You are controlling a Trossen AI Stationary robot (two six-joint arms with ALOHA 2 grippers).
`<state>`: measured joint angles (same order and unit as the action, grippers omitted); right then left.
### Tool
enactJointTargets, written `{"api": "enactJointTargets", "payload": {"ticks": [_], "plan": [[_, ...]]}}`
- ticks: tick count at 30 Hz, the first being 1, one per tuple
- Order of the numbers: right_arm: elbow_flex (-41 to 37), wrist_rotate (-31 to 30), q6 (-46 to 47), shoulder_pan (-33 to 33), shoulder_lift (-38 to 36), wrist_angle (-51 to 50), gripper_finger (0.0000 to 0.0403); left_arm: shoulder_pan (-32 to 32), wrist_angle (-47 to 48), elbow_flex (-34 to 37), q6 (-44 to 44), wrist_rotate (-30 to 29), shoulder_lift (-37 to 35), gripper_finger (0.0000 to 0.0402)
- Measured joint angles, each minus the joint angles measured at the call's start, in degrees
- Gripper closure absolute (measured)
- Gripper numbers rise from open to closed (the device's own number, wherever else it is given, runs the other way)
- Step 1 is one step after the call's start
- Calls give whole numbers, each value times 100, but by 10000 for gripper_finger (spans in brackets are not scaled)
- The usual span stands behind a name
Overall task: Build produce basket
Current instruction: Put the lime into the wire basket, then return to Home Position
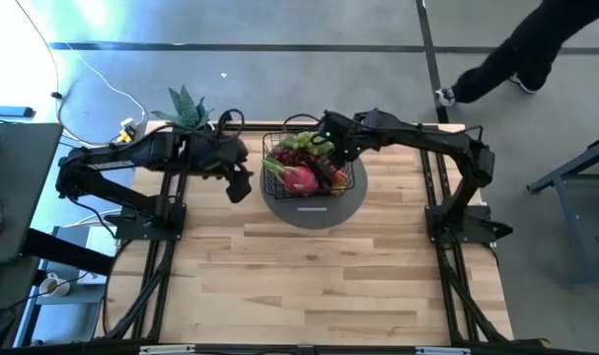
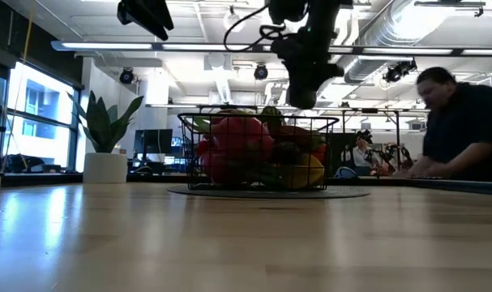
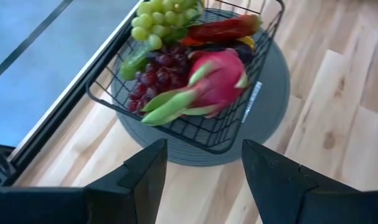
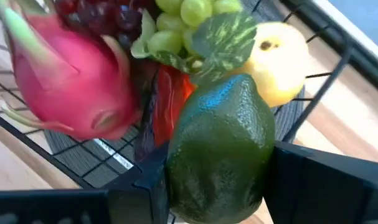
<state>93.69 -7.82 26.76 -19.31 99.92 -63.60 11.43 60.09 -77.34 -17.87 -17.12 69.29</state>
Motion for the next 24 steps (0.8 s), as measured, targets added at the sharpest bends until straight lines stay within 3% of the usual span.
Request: {"api": "enactJointTargets", "payload": {"ticks": [11, 18, 24], "plan": [[0, 346, -264, -207, 590, -168, 238, 359, 2, 0, -92, 151, 1, 206], [-1, -88, -626, -262, 681, -136, 144, 436, 0, 0, -164, 157, 1, 206], [0, -98, -630, -375, 679, -86, 120, 434, 0, 0, -166, 157, 1, 206]]}}
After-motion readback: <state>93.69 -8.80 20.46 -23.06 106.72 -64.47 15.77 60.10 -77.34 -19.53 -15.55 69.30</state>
